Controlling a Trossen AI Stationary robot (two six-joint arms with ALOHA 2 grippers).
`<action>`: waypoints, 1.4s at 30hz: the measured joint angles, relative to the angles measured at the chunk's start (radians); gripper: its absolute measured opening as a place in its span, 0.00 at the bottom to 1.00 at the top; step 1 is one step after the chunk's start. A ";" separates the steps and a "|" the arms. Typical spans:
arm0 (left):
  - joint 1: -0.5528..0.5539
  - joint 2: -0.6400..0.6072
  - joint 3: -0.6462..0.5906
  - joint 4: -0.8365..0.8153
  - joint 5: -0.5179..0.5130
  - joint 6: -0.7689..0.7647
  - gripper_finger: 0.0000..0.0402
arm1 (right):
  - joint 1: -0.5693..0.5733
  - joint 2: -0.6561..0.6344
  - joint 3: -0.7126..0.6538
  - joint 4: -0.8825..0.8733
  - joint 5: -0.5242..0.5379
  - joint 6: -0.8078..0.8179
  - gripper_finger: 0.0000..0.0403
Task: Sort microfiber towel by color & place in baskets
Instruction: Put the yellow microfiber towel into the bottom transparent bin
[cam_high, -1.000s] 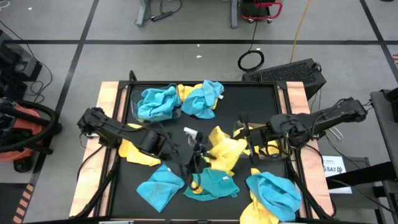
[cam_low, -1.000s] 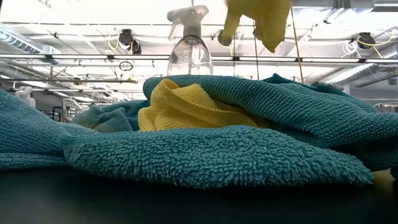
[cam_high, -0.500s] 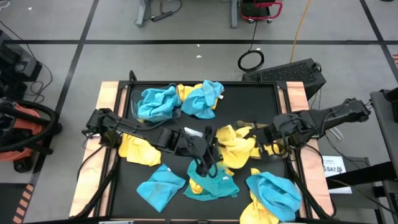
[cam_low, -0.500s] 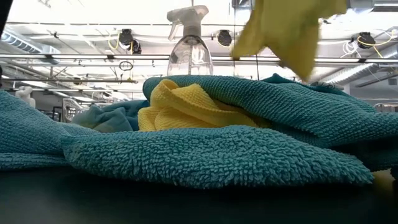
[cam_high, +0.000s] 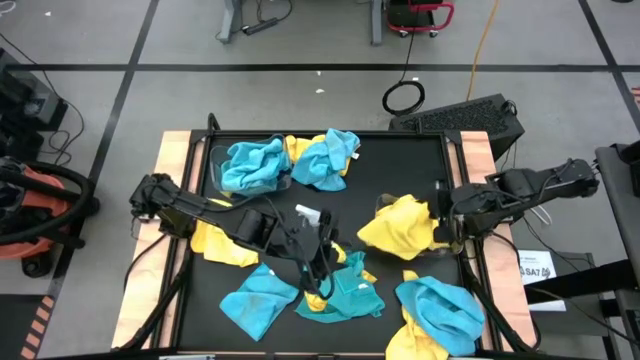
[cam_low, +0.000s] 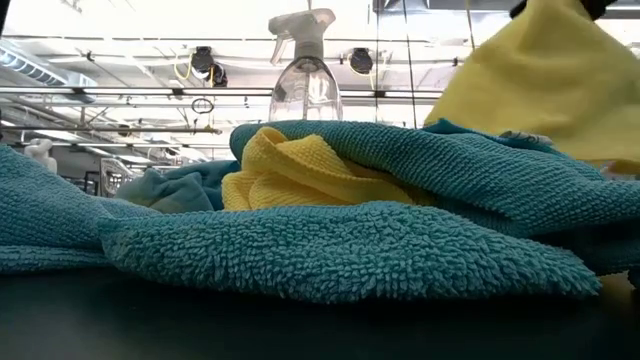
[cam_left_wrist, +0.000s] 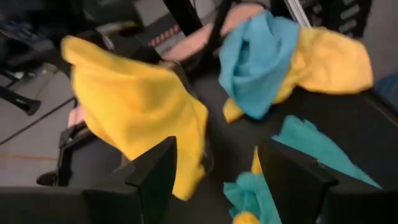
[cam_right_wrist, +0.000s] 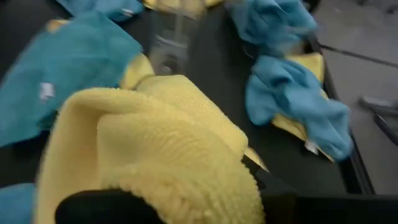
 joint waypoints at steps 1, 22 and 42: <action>-0.005 -0.001 -0.001 -0.009 0.000 -0.001 0.57 | 0.000 -0.010 0.000 -0.019 0.017 0.006 0.00; -0.028 -0.031 -0.001 -0.045 -0.026 -0.053 0.57 | -0.002 -0.194 0.150 -0.290 0.014 -0.046 0.00; -0.028 -0.030 -0.001 -0.153 -0.026 -0.137 0.57 | -0.002 0.059 -0.127 -0.019 -0.181 -0.071 0.00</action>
